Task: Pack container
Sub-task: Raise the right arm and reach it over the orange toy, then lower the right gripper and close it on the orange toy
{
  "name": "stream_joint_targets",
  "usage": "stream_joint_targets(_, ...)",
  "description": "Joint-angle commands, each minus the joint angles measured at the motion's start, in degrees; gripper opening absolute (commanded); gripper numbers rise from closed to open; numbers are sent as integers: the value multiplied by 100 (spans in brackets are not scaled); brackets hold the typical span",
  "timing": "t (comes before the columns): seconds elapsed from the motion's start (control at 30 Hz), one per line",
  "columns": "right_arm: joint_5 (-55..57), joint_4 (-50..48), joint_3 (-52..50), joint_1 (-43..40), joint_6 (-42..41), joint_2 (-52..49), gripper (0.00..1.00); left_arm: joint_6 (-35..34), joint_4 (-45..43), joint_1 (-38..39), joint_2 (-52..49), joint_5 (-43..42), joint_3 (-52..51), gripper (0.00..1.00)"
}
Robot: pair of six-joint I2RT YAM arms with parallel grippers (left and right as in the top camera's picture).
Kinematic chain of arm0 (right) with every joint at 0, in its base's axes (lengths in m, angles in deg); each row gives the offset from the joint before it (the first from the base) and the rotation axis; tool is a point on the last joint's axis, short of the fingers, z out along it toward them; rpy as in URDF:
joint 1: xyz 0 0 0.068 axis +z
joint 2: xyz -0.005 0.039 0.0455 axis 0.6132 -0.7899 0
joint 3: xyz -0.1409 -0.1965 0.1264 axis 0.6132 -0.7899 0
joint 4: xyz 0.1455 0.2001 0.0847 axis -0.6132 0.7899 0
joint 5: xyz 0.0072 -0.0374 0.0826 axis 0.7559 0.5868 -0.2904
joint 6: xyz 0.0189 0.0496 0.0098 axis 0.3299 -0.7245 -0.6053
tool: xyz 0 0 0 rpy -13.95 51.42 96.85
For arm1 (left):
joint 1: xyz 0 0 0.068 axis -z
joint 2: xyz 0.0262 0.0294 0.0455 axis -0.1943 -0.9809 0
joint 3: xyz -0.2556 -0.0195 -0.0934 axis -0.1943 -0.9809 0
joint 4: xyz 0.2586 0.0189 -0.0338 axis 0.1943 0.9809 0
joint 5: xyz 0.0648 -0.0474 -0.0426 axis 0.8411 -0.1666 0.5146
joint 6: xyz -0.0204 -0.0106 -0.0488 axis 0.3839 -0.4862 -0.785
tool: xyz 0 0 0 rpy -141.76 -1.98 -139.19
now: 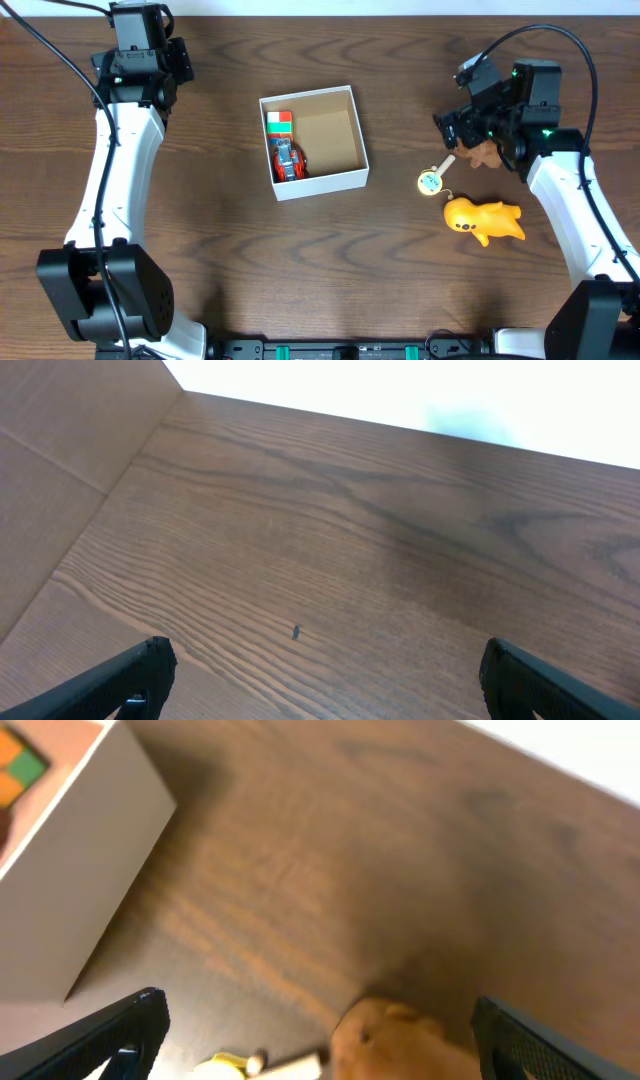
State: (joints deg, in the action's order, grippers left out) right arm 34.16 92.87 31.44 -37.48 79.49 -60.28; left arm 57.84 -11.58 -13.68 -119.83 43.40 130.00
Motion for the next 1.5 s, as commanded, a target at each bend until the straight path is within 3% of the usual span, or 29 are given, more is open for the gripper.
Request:
stream_joint_targets(0.0,-181,348,98,-33,560,33,99,-31,17,-2,101,50,101,98)
stream_joint_targets(0.37,103,1480,452,-28,826,1113,99,-31,17,-2,101,48,101,98)
stream_joint_targets(0.5,372,2350,452,-28,835,1484,99,-31,17,-2,101,50,101,98)
stream_joint_targets(0.7,487,3788,448,-28,922,1510,98,-31,17,-2,101,50,101,98)
stream_joint_targets(0.97,774,4765,415,-33,1530,1462,97,-31,17,-2,101,48,101,98)
stream_joint_targets(1.1,1419,4968,238,-33,1609,1462,99,-31,17,-2,101,50,101,98)
stream_joint_targets(1.47,1515,4962,-179,-63,1823,1460,99,-31,17,-2,101,48,101,98)
